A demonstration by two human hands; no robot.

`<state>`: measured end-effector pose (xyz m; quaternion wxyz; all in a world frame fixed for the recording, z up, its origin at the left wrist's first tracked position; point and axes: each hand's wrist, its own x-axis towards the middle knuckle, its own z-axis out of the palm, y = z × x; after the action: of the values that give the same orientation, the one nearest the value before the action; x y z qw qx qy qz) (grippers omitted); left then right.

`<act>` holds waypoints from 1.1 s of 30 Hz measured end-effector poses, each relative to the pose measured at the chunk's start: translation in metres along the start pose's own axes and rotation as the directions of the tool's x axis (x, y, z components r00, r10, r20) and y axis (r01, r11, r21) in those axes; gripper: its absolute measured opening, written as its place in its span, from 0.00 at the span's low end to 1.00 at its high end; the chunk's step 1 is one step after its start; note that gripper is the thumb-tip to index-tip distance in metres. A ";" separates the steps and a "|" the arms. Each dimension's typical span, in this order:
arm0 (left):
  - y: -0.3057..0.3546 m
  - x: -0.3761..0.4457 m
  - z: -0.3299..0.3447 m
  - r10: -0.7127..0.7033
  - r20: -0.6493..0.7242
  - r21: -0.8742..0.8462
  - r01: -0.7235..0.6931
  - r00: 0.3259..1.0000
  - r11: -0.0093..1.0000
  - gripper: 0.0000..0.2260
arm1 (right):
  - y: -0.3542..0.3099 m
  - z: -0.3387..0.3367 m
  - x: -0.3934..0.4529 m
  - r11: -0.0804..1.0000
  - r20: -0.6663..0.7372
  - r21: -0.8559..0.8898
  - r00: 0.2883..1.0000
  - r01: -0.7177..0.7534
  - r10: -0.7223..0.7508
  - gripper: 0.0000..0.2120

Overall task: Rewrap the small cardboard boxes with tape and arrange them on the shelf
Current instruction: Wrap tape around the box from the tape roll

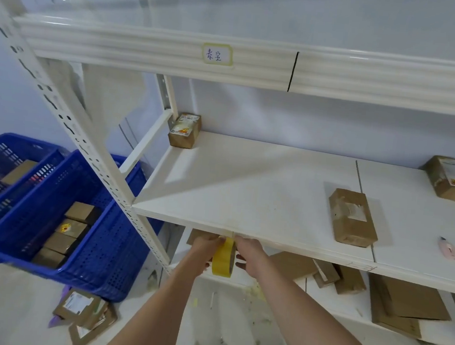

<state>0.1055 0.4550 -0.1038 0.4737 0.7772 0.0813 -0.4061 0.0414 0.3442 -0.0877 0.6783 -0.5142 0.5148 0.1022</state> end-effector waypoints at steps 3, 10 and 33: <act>0.002 -0.002 0.001 0.004 -0.001 0.015 -0.004 1.000 1.000 0.12 | 0.003 0.008 0.024 0.997 0.000 0.069 0.999 -0.034 0.034 0.28; 0.012 -0.007 0.002 -0.046 -0.027 -0.009 0.046 0.999 0.999 0.12 | -0.019 0.014 0.011 0.994 -0.048 0.096 0.998 -0.046 0.051 0.18; 0.114 -0.035 0.054 0.296 0.136 0.430 -0.325 0.946 0.842 0.11 | -0.080 -0.128 -0.020 0.991 0.067 0.069 0.991 0.115 -0.120 0.05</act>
<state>0.1105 0.3592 -0.0142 0.3445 0.8542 -0.1563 -0.3567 0.0100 0.2134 -0.0173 0.7173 -0.5175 0.4623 0.0633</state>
